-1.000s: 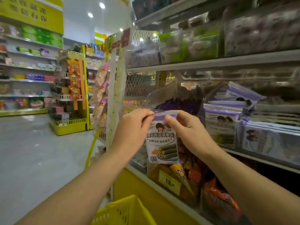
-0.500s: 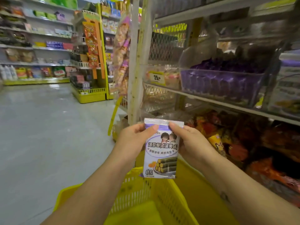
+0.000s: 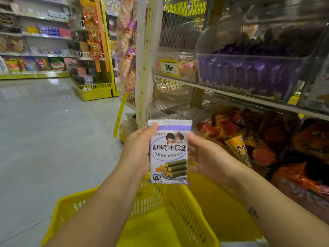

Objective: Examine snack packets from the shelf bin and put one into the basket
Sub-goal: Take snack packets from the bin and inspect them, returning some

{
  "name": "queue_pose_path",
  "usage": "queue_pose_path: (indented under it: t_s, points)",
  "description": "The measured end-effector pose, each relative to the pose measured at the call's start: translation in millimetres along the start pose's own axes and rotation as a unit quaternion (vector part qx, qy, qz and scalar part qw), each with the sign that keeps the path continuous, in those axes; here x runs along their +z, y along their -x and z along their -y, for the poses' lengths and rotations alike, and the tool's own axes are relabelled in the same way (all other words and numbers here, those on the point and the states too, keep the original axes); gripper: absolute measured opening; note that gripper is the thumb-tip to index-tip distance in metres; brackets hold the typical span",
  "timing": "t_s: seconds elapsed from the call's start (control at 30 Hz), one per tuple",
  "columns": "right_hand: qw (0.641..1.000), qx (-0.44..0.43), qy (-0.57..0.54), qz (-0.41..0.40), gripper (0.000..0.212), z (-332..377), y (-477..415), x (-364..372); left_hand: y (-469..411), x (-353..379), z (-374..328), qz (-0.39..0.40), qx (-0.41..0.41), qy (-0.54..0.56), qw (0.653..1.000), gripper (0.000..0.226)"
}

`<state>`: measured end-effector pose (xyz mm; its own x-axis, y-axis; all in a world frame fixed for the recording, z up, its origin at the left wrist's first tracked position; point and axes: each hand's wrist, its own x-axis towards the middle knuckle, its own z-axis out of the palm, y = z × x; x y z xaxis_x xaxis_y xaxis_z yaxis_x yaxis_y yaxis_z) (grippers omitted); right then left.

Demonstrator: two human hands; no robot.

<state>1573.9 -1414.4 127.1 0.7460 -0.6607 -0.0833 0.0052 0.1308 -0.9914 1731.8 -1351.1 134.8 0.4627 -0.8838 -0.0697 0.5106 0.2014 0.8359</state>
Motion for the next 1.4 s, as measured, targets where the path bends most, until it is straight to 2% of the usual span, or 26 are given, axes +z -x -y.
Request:
queue_pose_path:
  t_s: [0.1, 0.2, 0.37, 0.43, 0.67, 0.83, 0.93, 1.03, 1.1, 1.13, 1.23, 1.3, 1.4]
  points:
    - [0.996, 0.043, 0.065, 0.051, 0.031, -4.3, 9.3, -5.9, -2.8, 1.7, -1.2, -0.009, -0.011, 0.009, 1.0, 0.021]
    - [0.996, 0.059, 0.048, 0.052, 0.021, -3.9, 13.2, -6.5, -5.2, 2.1, -1.0, -0.004, -0.033, -0.006, 0.999, 0.029]
    - [1.0, 0.02, -0.018, -0.016, 0.021, 3.2, 14.3, -7.7, 0.3, -5.8, -4.6, 0.156, -0.092, -0.132, 0.974, 0.044]
    - [0.999, 0.012, -0.023, -0.045, 0.022, 4.3, 13.1, -7.4, 1.3, -9.4, -2.8, 0.194, -0.104, -0.16, 0.962, 0.045]
    - [0.998, 0.006, -0.019, -0.06, 0.034, 5.5, 13.0, -7.0, -1.0, -20.0, -2.4, 0.213, -0.116, -0.216, 0.946, 0.046]
    - [0.999, 0.006, -0.008, -0.044, 0.044, 6.7, 14.7, -8.3, 0.4, -18.6, -0.4, 0.209, -0.114, -0.25, 0.938, 0.029]
    - [0.998, -0.009, 0.008, -0.063, 0.049, 7.7, 14.6, -6.6, -0.3, -18.1, 2.8, 0.193, -0.095, -0.289, 0.933, 0.026]
    - [0.987, -0.05, 0.087, -0.128, 0.031, 6.6, 13.3, -3.4, 0.3, -13.1, 12.0, 0.169, 0.021, -0.393, 0.904, 0.029]
    - [0.972, -0.1, 0.146, -0.158, 0.022, 6.0, 13.9, 1.2, 4.6, -3.9, 17.9, 0.171, 0.087, -0.366, 0.911, 0.043]
    - [0.965, -0.126, 0.169, -0.154, 0.022, 6.3, 14.9, 4.5, 6.7, 0.4, 21.9, 0.174, 0.094, -0.34, 0.919, 0.044]
    - [0.963, -0.169, 0.188, -0.096, 0.029, 8.7, 18.5, 12.5, 5.0, 5.0, 32.9, 0.184, 0.04, -0.236, 0.953, 0.071]
    - [0.969, -0.169, 0.17, -0.06, 0.033, 12.0, 21.4, 12.7, 3.2, 4.2, 33.1, 0.221, 0.012, -0.177, 0.959, 0.073]
    - [0.964, -0.158, 0.204, -0.062, 0.038, 15.1, 23.1, 8.9, 5.9, 4.0, 25.2, 0.269, -0.026, -0.115, 0.956, 0.071]
